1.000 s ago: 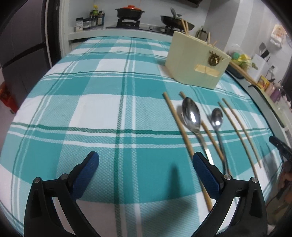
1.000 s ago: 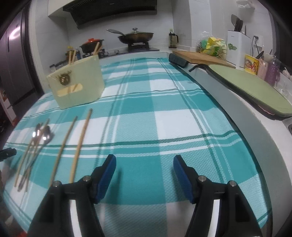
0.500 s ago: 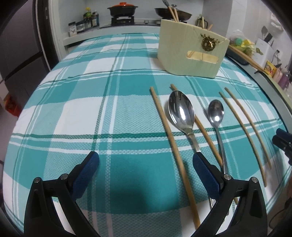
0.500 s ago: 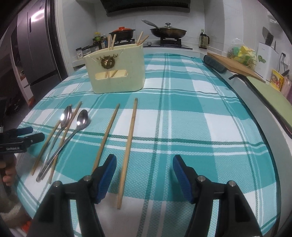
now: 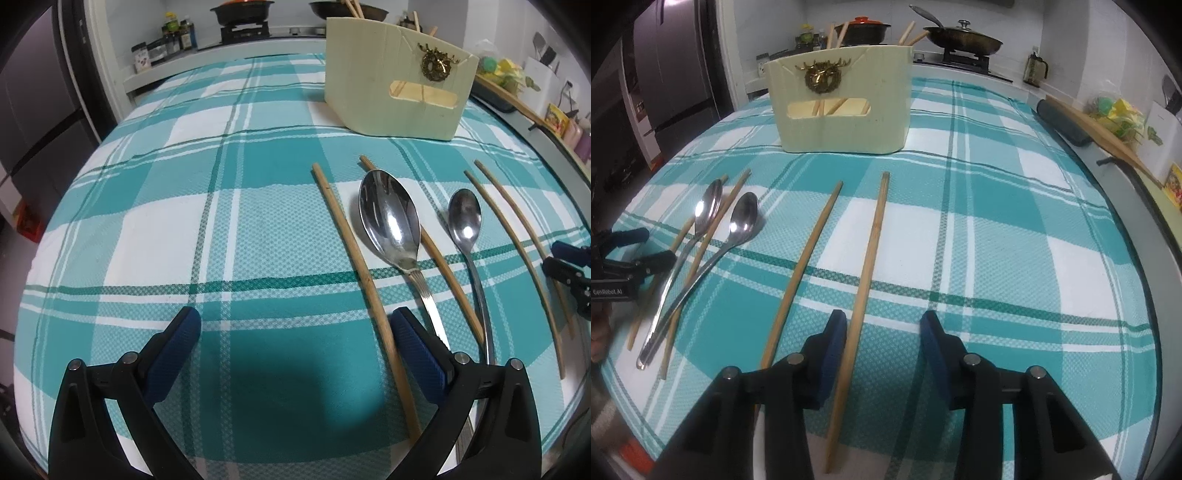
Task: Organize utensils
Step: 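Lower the right tool onto a wooden chopstick and close it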
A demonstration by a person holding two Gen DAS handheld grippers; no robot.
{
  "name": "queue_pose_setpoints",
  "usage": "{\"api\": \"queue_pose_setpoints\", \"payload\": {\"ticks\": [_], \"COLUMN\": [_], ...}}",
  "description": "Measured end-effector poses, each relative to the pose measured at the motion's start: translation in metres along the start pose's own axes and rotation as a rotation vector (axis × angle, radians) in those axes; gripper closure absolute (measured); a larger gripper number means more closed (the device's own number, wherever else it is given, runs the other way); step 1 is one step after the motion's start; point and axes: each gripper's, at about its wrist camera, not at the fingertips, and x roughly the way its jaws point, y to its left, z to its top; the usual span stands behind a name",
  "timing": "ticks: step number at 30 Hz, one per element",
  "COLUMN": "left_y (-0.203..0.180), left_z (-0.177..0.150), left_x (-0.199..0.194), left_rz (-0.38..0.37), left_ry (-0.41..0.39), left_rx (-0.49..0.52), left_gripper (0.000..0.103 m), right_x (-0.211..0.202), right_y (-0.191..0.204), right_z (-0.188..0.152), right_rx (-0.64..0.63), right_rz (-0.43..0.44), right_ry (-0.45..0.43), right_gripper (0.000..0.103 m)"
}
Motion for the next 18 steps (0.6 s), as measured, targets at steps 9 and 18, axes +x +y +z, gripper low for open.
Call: {"api": "queue_pose_setpoints", "payload": {"ticks": [9,18], "left_y": [0.004,0.009], "left_z": [0.034,0.075], "left_x": [0.022,0.044], "left_rz": [-0.036,-0.071], "left_ry": [0.064,0.117], "left_rx": [0.053,0.081], "left_gripper": [0.0,0.017], "right_x": [0.017,0.055], "right_y": [-0.005,0.004], "right_z": [0.027,0.083], "right_rx": [-0.045,-0.12], "right_rz": [0.037,0.056], "right_ry": [0.064,0.126], "right_gripper": [0.06,0.065]}}
